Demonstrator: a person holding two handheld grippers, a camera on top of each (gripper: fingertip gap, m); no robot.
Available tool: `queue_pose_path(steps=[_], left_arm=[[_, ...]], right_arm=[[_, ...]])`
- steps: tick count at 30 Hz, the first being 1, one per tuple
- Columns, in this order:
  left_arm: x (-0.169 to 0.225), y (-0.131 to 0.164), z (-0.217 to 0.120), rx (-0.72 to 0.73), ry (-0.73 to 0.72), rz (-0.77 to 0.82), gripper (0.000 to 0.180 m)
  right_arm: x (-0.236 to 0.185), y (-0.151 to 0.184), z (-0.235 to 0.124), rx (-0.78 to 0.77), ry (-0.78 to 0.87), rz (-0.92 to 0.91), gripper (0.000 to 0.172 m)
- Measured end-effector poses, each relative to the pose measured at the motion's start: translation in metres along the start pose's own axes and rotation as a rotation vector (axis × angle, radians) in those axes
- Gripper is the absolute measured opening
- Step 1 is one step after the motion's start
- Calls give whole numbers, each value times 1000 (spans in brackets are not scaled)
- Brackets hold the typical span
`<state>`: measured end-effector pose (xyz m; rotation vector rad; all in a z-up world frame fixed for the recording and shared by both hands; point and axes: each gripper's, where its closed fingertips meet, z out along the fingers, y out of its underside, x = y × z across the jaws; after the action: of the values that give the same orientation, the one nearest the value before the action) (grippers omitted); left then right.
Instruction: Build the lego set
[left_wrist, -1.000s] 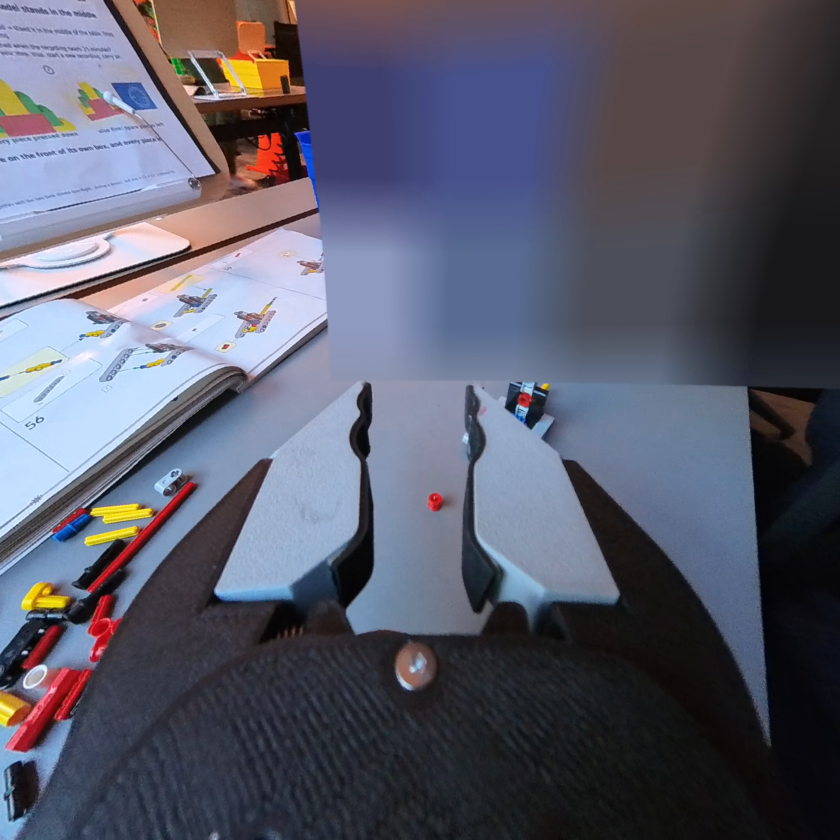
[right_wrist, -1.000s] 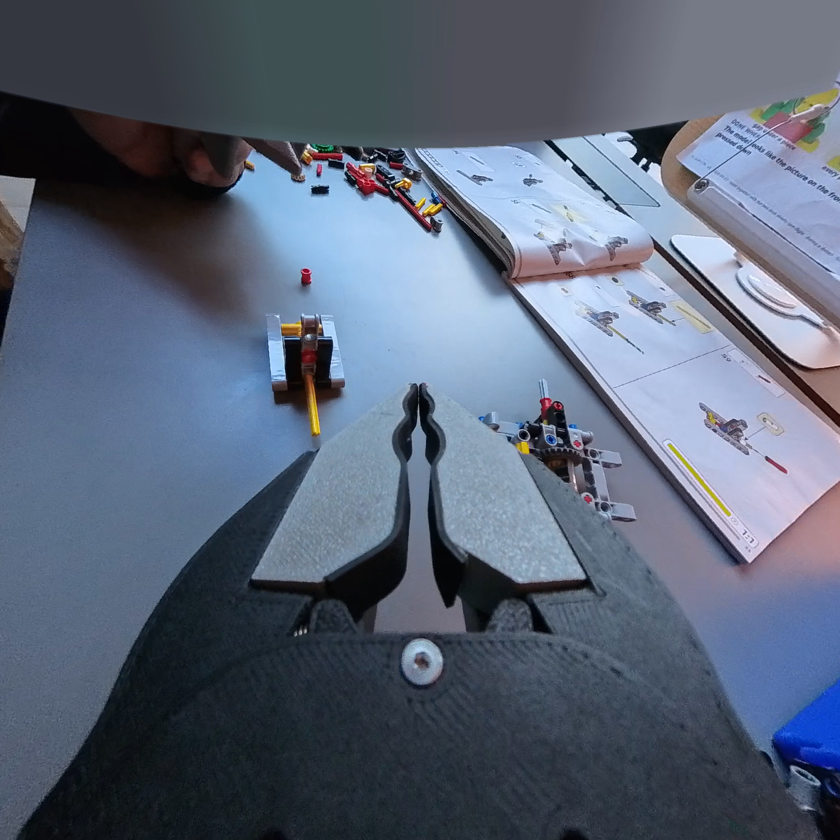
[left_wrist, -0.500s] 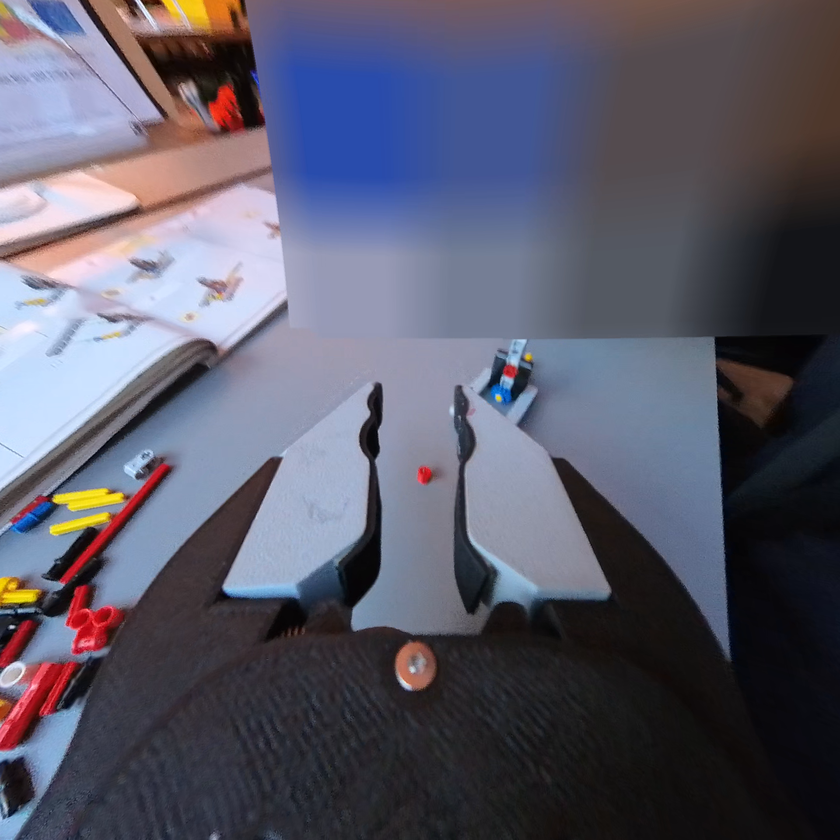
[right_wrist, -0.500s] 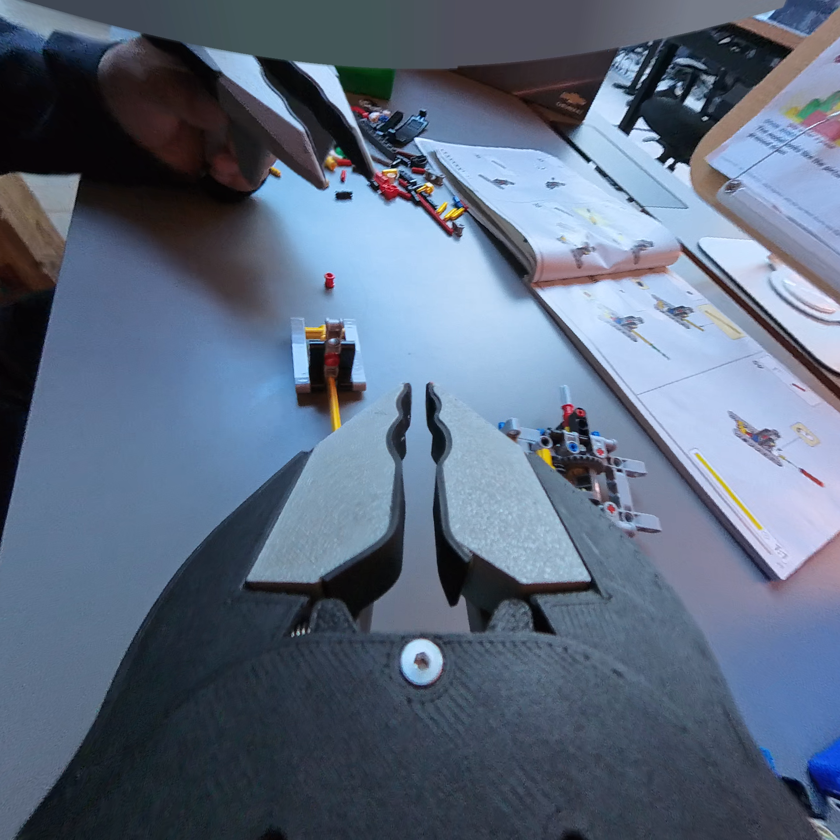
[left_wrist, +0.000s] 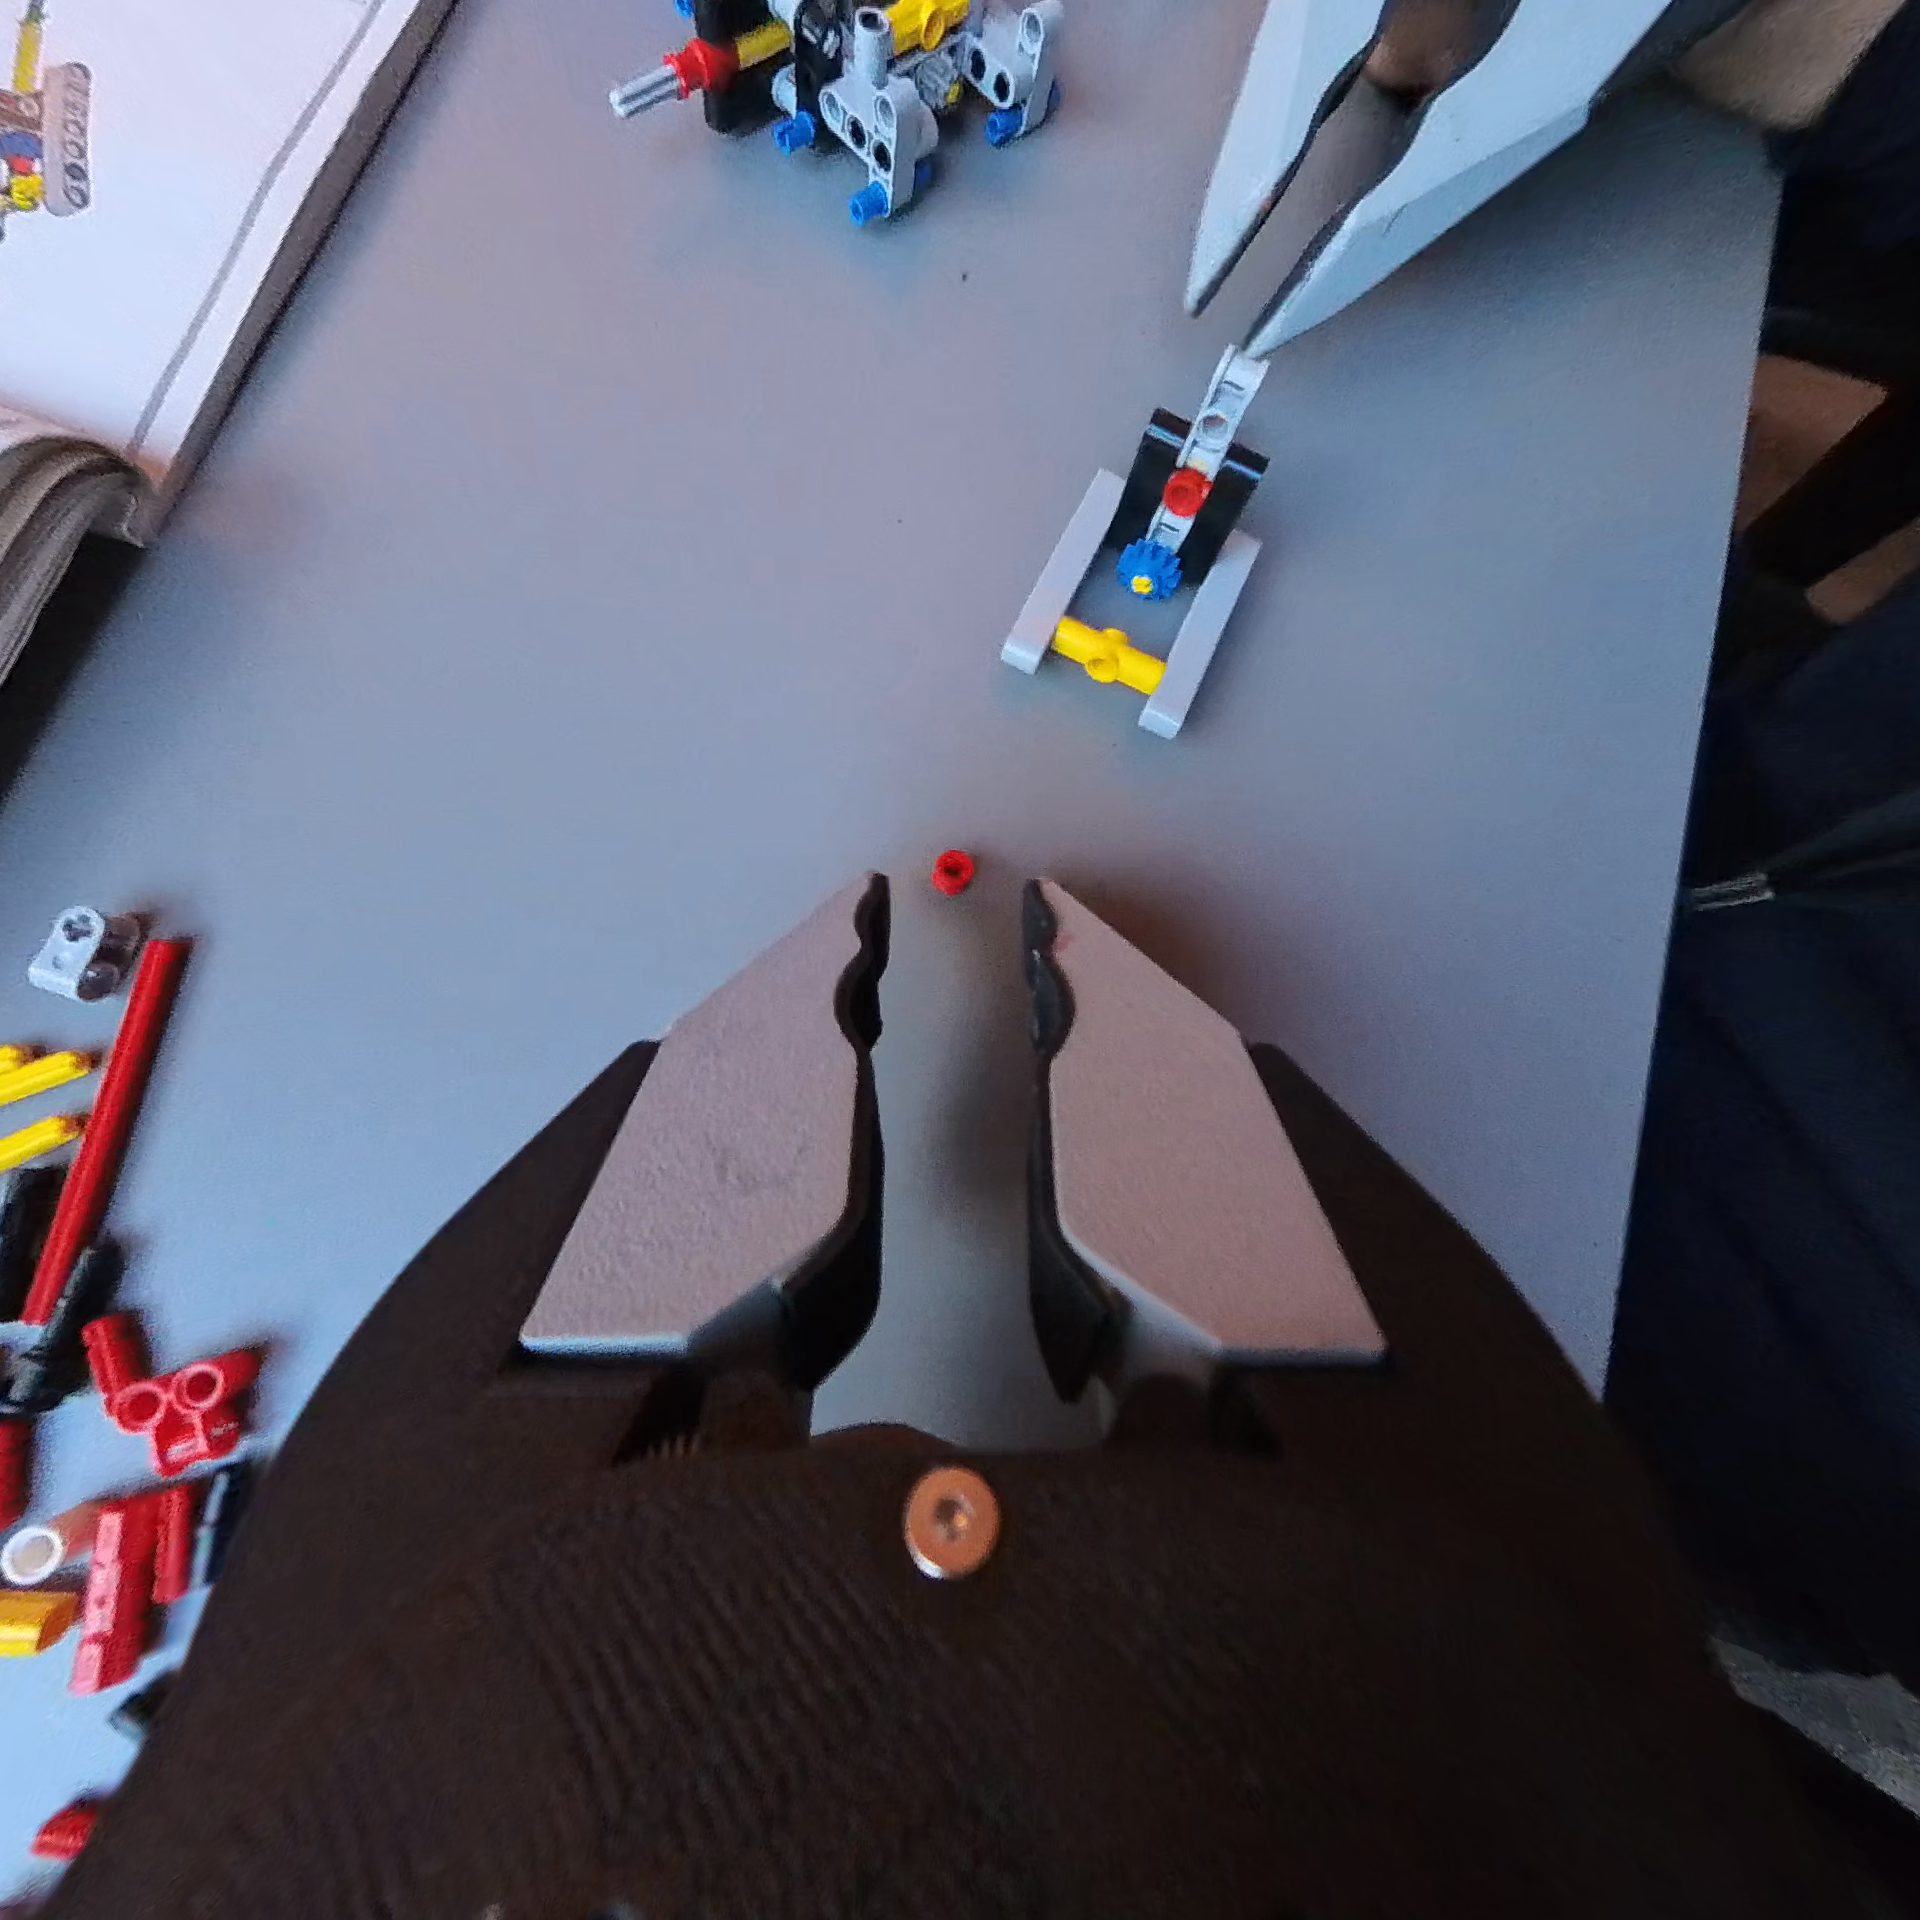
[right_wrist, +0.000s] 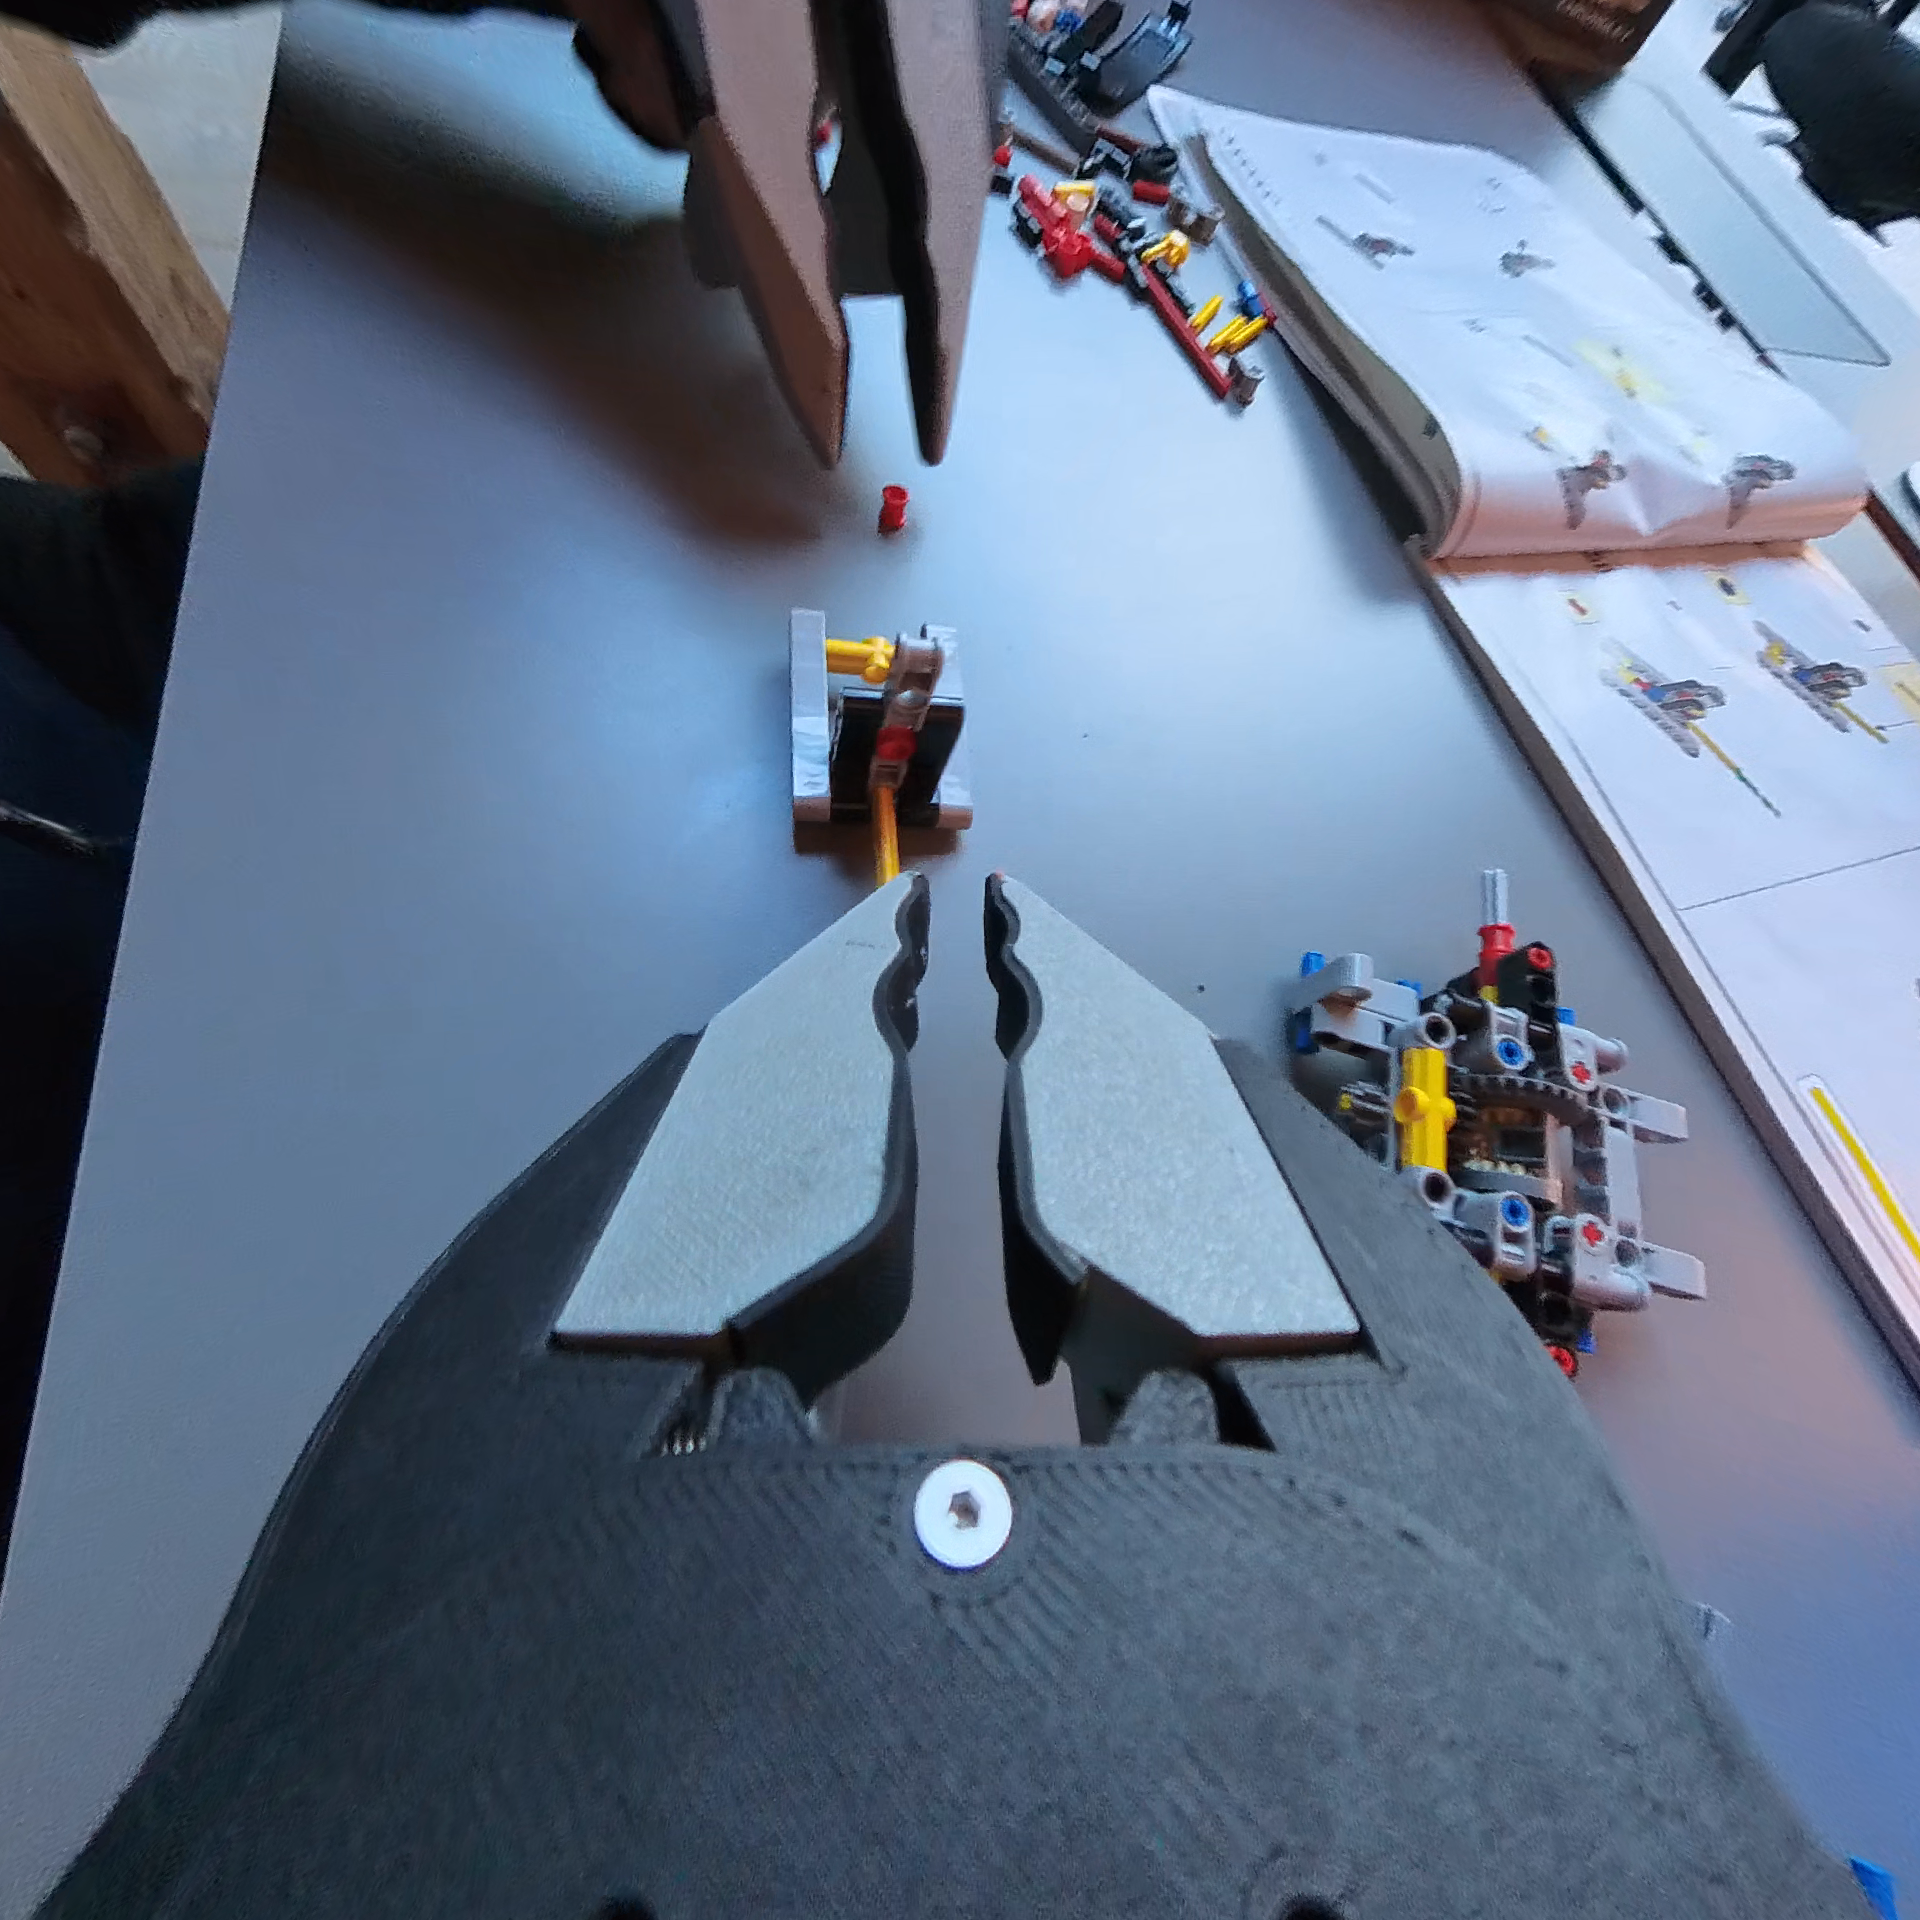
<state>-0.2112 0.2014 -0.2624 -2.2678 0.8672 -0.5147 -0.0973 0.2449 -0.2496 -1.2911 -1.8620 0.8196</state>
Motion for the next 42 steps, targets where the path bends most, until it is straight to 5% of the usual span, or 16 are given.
queue_pose_path(steps=[27, 42], left_arm=[[-1, 4, 5, -291, 74, 382, 21], [-1, -2, -8, -321, 92, 580, 25]], right_arm=[[-9, 5, 4, -39, -42, -23, 8], [-10, 3, 3, -21, -58, -10, 9]])
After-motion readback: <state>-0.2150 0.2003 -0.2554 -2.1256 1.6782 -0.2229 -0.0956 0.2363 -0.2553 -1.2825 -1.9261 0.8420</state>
